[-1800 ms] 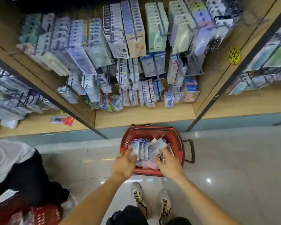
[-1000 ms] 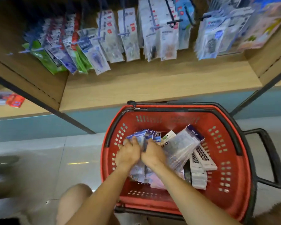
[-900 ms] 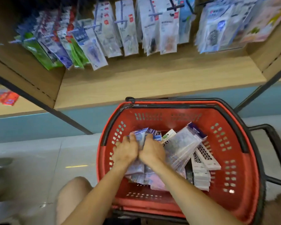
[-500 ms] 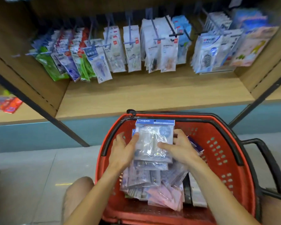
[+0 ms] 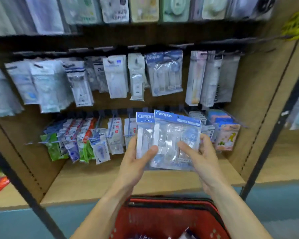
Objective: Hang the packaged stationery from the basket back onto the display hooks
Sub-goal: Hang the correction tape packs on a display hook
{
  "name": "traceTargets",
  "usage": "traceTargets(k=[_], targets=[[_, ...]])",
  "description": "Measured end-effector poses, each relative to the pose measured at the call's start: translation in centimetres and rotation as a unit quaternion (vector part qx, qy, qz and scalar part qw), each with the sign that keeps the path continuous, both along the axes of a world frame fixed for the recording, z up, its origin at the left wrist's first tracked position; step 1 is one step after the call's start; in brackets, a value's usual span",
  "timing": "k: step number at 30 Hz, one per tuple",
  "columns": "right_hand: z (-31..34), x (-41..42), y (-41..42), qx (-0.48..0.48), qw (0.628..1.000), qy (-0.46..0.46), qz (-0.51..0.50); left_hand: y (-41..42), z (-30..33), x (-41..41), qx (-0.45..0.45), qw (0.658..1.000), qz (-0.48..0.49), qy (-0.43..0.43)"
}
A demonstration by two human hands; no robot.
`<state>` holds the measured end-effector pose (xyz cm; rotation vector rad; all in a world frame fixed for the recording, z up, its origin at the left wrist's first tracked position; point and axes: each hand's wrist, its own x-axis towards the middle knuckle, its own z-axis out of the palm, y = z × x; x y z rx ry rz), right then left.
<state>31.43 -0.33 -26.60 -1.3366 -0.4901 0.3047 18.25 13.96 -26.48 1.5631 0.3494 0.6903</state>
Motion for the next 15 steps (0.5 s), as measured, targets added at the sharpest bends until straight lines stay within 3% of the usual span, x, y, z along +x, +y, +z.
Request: traceTargets(k=[7, 15], targets=[[7.5, 2.4, 0.4, 0.046, 0.994, -0.096, 0.007, 0.8, 7.4, 2.3, 0.020, 0.998, -0.014, -0.052], [12.8, 5.0, 1.3, 0.044, 0.983, -0.180, -0.008, 0.7, 9.3, 0.2, 0.042, 0.985, 0.114, -0.121]])
